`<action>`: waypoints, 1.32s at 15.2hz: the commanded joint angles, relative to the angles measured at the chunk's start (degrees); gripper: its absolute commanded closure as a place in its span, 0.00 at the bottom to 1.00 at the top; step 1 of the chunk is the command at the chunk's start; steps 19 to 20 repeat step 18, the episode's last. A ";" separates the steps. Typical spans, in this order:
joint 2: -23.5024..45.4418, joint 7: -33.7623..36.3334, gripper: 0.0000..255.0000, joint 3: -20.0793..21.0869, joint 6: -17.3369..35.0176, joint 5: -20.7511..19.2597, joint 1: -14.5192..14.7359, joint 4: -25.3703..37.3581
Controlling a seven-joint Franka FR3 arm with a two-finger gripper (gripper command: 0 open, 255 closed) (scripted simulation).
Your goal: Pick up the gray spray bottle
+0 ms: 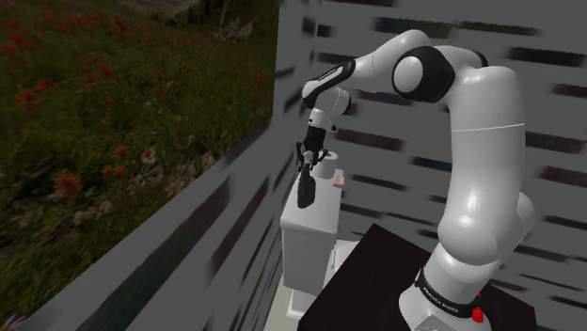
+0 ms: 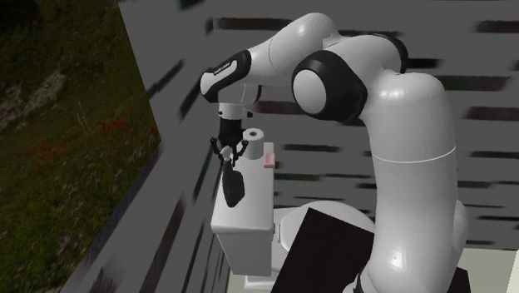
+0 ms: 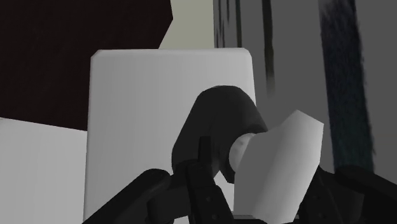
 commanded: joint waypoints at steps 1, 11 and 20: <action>3.08 -2.02 1.00 -0.48 0.80 -0.58 -0.78 -5.39; -1.54 0.14 1.00 -0.68 -4.58 -1.90 -0.91 -4.16; -3.57 1.22 1.00 -0.87 -7.55 -2.42 -0.90 -3.03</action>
